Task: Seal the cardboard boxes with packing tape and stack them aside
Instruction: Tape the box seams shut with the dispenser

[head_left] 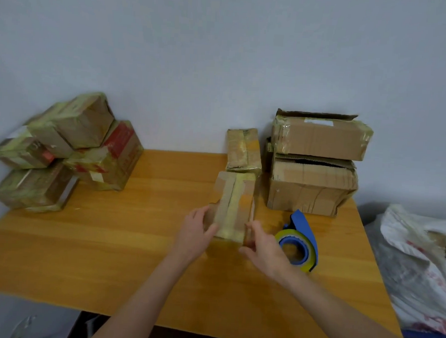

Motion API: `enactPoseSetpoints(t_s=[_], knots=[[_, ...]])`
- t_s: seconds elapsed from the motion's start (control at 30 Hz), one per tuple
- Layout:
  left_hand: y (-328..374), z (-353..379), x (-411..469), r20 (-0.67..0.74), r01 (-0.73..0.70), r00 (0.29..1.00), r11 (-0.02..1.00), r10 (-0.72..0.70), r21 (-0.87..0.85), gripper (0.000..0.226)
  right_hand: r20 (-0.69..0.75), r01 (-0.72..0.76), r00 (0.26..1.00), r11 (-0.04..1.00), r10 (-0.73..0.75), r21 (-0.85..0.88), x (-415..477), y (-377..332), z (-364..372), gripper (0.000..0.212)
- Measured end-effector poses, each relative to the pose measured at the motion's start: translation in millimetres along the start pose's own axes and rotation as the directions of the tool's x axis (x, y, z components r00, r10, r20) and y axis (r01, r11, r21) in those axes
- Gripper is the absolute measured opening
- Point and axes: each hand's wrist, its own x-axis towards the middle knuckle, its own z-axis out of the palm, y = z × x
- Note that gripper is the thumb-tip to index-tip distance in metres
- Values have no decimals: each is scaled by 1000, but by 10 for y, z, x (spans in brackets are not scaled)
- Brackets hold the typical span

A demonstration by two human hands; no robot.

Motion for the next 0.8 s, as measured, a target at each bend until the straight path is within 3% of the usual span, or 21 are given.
enactPoseSetpoints(t_s=[0.07,0.13,0.2,0.27,0.33,0.43,0.47,0.53,0.6,0.63,0.7,0.77,0.8], knots=[[145,-38,79,43,41,998,989,-47,142,75,98,58,993,995,-66,80,-64,-151,141,65],[196,-21,129,136,24,988,933,-77,359,90,172,122,976,989,-135,84,-96,-224,192,53],[140,-47,160,214,-49,975,865,-68,500,96,125,172,978,984,-165,-47,-86,-204,85,25],[29,-135,171,302,-160,953,821,-15,548,95,-5,147,989,978,-150,-150,-37,-121,-90,16],[-69,-268,161,404,-301,913,774,64,557,89,-145,82,984,982,-107,-171,41,-62,-265,21],[-175,-396,121,428,-422,885,704,184,571,75,-203,-7,978,970,-44,-241,225,-31,-416,57],[-205,-390,102,343,-382,915,723,211,575,70,-183,-31,983,971,-14,-239,281,-44,-434,72],[-230,-317,47,54,-189,981,858,186,477,61,-96,-70,994,976,51,-206,387,-51,-407,92],[-168,-210,-13,-166,39,986,963,6,266,56,18,-99,994,978,104,-186,445,-8,-315,92],[-100,-163,-45,-191,144,975,978,-114,148,61,51,-116,991,977,126,-177,449,22,-266,85],[39,-69,-106,-78,304,947,948,-312,-96,79,13,-123,992,972,128,-198,410,80,-184,73],[155,42,-155,75,375,926,890,-369,-260,85,-10,-103,995,964,104,-247,335,106,-150,70],[191,104,-186,110,364,931,894,-347,-261,84,13,-103,994,961,110,-257,287,113,-142,70]])
